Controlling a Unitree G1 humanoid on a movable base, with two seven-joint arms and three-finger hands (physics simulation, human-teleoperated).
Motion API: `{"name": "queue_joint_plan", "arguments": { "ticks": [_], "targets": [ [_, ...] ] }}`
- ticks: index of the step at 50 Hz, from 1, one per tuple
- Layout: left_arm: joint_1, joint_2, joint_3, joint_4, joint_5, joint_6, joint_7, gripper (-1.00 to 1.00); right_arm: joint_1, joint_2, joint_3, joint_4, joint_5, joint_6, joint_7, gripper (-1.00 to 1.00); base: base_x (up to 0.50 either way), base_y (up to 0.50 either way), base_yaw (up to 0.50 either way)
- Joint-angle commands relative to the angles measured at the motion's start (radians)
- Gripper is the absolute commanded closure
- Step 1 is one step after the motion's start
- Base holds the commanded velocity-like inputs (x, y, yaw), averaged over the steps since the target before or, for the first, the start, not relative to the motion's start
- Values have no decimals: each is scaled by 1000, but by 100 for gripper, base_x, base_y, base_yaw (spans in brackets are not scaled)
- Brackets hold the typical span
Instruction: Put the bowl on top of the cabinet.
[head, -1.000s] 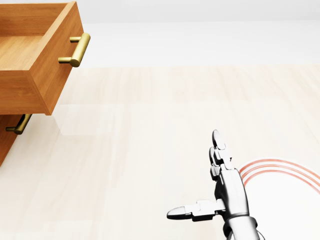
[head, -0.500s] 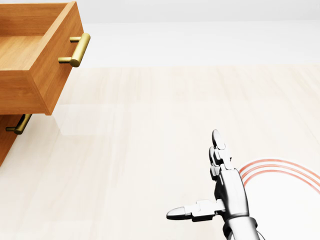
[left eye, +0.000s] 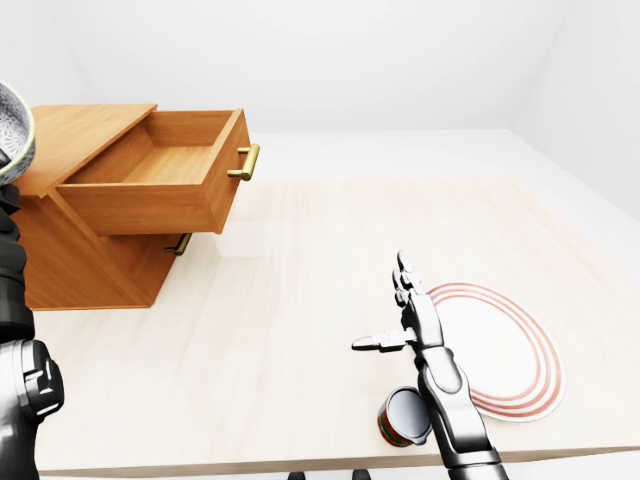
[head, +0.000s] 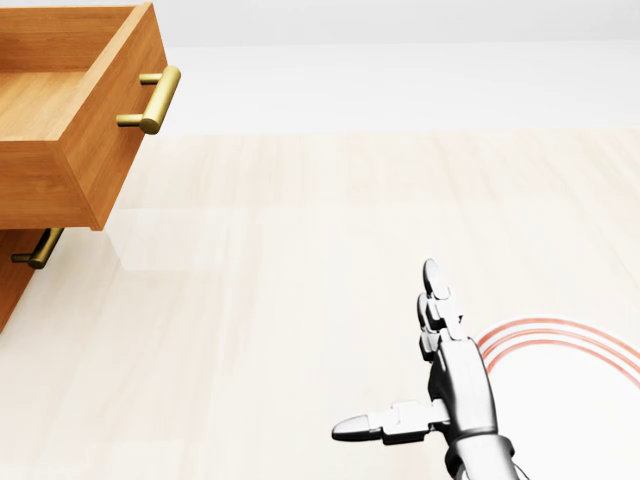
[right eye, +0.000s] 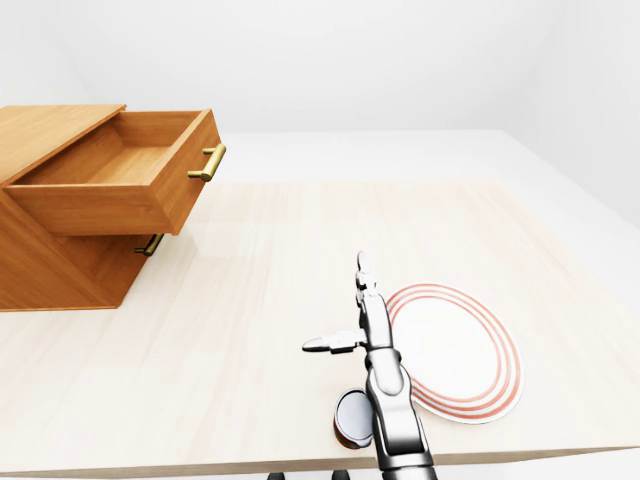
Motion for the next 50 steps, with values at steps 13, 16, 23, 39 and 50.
{"name": "queue_joint_plan", "arguments": {
  "ticks": [13, 16, 23, 39, 50],
  "targets": [
    [-13, 2, -4, -11, 19, 13, 34, -100, -6, 1, 2, 21, -5, -11, -3, -100, 0, 0, 0],
    [-14, 1, -5, -4, 21, 12, 36, -100, -6, 2, 3, 24, -5, -14, -2, -100, 0, 0, 0],
    [-10, -1, -7, -7, 25, 13, 35, -100, -4, 2, 4, 19, -5, -11, -2, -100, 0, 0, 0],
    [111, -30, 42, -336, 32, 31, -150, -100, 0, 3, 8, 14, -8, -11, -3, -100, 0, 0, 0],
    [346, -155, 149, -973, 62, 31, -456, -100, 0, 3, 10, 18, -9, -13, -4, -100, 0, 0, 0]
  ]
}}
